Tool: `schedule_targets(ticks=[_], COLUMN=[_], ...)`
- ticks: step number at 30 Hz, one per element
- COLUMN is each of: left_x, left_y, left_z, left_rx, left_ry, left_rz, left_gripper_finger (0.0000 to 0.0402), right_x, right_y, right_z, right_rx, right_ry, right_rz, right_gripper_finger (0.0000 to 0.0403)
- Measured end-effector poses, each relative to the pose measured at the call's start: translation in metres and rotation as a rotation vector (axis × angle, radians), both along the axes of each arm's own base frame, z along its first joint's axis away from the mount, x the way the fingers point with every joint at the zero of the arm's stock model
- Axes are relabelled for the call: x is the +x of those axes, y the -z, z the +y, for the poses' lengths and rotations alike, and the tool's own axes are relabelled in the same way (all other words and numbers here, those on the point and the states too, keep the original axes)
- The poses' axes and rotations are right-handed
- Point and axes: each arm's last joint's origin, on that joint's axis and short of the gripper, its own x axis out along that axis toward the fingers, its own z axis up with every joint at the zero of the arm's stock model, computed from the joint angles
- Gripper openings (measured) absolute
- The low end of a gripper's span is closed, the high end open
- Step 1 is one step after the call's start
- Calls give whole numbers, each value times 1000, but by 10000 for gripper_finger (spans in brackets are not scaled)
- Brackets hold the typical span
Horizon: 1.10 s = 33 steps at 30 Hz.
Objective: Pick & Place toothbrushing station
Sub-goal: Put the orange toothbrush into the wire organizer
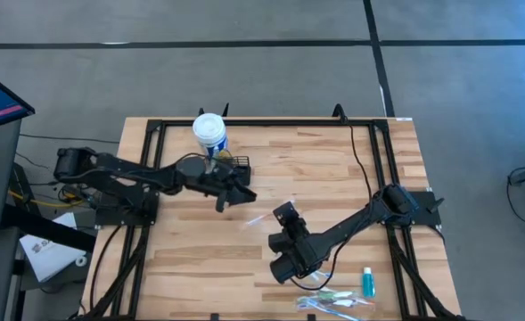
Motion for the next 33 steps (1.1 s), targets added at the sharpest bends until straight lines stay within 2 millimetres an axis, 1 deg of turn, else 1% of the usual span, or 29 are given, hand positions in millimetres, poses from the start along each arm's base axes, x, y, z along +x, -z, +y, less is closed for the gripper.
schedule_targets(ticks=[4,9,13,23,28,33], left_x=[13,23,24,22,22,21], left_y=[-1,-1,0,-1,-1,-1], left_z=[2,2,1,0,0,-2], left_rx=[-48,-74,-82,-115,-134,-146], left_ry=[74,134,149,193,206,269], left_rz=[17,28,40,49,58,65], left_gripper_finger=[108,108,108,108,108,108], right_x=[0,1,2,16,22,26], right_y=[-1,-3,-5,-7,-8,-9], right_z=[2,5,9,15,19,18], right_rx=[-53,-143,-227,-320,-341,-357], right_ry=[-33,-79,-121,-186,-217,-222], right_rz=[3,-3,-4,4,23,33], right_gripper_finger=[0,0,0,0,0,0])
